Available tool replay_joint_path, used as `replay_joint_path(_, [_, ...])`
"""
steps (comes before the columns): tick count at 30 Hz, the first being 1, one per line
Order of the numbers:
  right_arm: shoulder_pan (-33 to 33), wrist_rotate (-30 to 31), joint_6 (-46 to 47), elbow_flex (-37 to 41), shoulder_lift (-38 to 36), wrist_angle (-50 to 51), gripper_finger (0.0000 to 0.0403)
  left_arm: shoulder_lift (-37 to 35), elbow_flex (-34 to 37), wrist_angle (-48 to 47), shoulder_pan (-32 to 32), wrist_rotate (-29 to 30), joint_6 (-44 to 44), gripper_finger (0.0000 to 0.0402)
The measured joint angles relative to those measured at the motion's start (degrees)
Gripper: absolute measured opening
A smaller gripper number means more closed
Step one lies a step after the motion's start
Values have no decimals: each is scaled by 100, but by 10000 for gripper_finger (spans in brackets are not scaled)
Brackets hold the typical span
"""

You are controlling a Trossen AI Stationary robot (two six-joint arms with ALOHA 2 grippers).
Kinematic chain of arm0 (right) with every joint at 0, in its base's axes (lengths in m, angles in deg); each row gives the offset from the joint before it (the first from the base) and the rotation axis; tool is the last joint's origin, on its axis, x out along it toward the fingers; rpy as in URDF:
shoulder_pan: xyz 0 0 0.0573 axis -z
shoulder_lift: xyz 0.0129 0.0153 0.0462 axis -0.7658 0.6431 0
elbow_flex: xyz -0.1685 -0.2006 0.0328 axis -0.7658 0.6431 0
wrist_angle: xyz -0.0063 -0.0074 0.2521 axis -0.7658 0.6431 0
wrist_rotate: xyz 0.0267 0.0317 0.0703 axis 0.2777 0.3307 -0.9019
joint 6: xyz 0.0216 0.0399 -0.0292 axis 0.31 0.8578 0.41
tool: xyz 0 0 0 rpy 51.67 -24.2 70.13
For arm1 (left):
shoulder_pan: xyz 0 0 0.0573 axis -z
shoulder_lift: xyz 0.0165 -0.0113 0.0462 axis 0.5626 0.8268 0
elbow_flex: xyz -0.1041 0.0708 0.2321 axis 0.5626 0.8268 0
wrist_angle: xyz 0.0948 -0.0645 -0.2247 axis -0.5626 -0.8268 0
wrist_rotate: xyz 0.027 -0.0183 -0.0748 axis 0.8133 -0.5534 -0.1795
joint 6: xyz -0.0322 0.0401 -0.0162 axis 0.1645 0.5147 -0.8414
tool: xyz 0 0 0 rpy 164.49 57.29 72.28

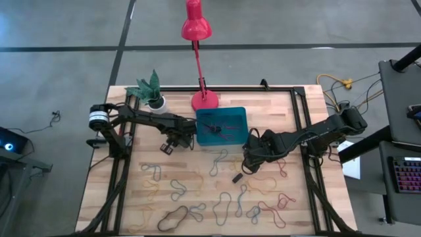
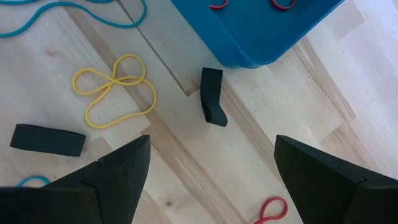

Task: Pick and place rubber bands into bin
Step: Put the blue rubber band into the blue bin

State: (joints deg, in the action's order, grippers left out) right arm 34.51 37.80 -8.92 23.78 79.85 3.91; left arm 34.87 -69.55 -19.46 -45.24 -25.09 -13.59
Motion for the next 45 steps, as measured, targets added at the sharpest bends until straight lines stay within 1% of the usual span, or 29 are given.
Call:
replay_joint_path(6, [0, 2, 16, 0, 0, -9, 325, 180, 0, 36, -161, -207, 112, 54])
replay_joint_path(9, [0, 4, 16, 0, 0, -9, 325, 435, -5, -8, -192, -256, 98, 38])
replay_joint_path(12, [0, 4, 18, 0, 0, -9, 325, 619, -64, -139, -192, -262, 88, 10])
replay_joint_path(16, [0, 6, 16, 0, 0, -9, 325, 611, -160, -272, -191, -309, -221, 2])
replay_joint_path(20, [0, 17, 12, 2, 0, -16, 325, 220, -341, -459, -155, -458, -740, 0])
replay_joint_path(22, [0, 17, -18, 12, 0, -9, 325, -48, -499, -283, -133, -670, -1059, 0])
replay_joint_path(24, [4, 19, -26, 19, 0, -15, 325, -488, -689, -162, -121, -731, -1301, 0])
replay_joint_path(31, [32, 18, -28, 33, 2, -24, 325, -1625, -1244, 327, -138, -730, -1812, 0])
replay_joint_path(34, [44, 19, -28, 37, 2, -28, 325, -1843, -1476, 612, -142, -731, -1883, 0])
replay_joint_path(37, [57, 20, -28, 44, 2, -32, 325, -1858, -1727, 1163, -142, -695, -2066, 0])
replay_joint_path(40, [54, 17, -5, 44, 2, -34, 325, -1714, -1971, 1676, -205, -453, -2125, 0])
replay_joint_path(42, [50, 14, 55, 46, 2, -29, 325, -1476, -2087, 1787, -277, -278, -2122, 0])
replay_joint_path(45, [52, 12, 109, 46, 2, -26, 325, -948, -2306, 1814, -381, -226, -2124, 0])
